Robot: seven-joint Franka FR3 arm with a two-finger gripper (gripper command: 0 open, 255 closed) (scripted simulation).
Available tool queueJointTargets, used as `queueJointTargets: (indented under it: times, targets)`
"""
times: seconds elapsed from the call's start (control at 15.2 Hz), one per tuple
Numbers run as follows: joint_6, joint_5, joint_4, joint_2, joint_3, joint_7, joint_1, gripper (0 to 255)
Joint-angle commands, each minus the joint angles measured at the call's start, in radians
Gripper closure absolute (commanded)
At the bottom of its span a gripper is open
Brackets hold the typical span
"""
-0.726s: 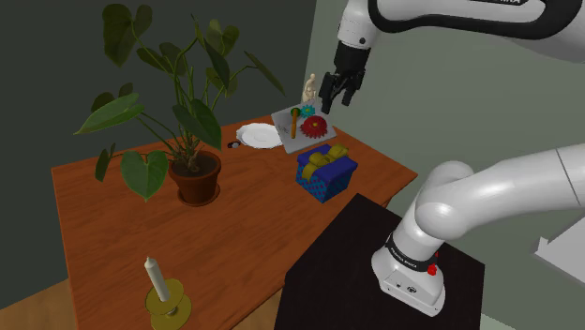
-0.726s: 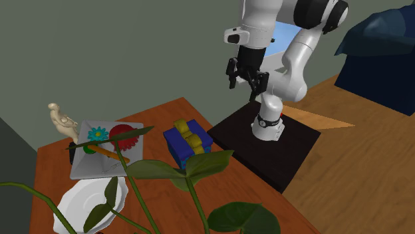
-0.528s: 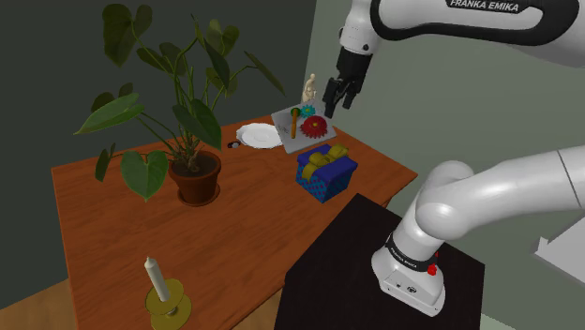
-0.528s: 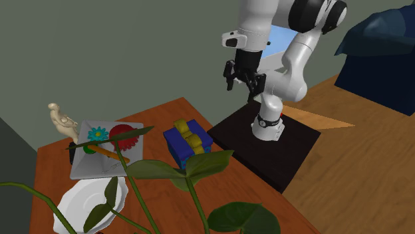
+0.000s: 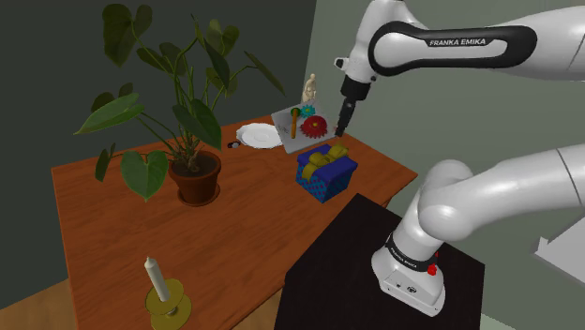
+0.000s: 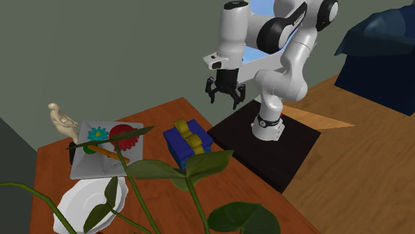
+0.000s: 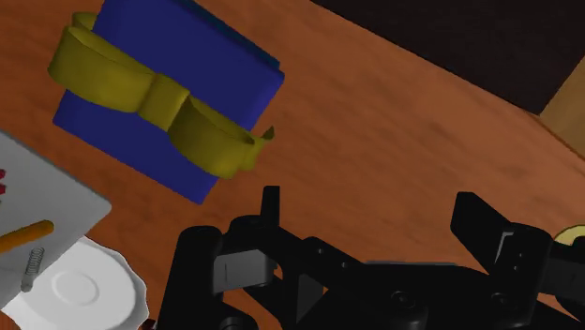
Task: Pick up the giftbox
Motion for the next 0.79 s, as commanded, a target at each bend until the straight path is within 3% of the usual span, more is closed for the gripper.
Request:
queueJointTargets:
  times: [0.0,0.4,0.73]
  targets:
    - [0.065,-0.033,-0.031,0.028,-0.068,-0.139,0.020,0]
    - [0.245,-0.097,-0.042,0.189,-0.285,-0.541,0.104,0]
    - [0.393,-0.060,0.011,0.395,-0.478,-0.907,0.235,0]
